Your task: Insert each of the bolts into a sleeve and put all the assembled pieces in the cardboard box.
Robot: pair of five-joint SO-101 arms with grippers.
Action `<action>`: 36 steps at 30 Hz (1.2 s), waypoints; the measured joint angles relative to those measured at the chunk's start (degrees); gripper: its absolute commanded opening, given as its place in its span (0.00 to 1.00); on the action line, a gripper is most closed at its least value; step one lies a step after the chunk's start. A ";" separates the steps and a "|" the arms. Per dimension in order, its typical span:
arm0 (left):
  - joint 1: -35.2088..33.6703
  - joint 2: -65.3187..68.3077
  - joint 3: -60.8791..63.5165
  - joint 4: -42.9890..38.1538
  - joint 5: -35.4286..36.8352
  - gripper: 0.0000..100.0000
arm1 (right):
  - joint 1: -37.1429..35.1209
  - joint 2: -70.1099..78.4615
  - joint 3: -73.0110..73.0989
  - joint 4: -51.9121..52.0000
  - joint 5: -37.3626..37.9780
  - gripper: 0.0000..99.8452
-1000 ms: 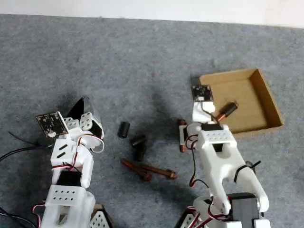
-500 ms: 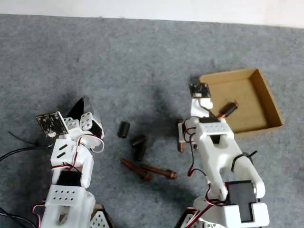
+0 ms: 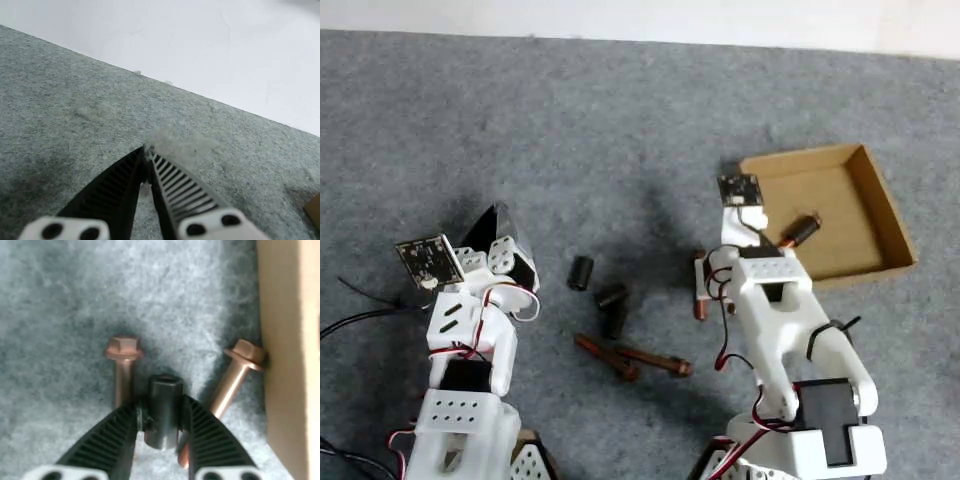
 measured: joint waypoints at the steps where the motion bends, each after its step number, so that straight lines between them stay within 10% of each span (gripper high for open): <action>1: 0.00 0.00 0.00 0.00 0.00 0.01 | 0.00 0.00 0.00 0.00 0.00 0.09; 36: 0.00 0.00 0.00 0.00 0.00 0.01 | 0.00 5.45 -6.07 4.22 0.00 0.00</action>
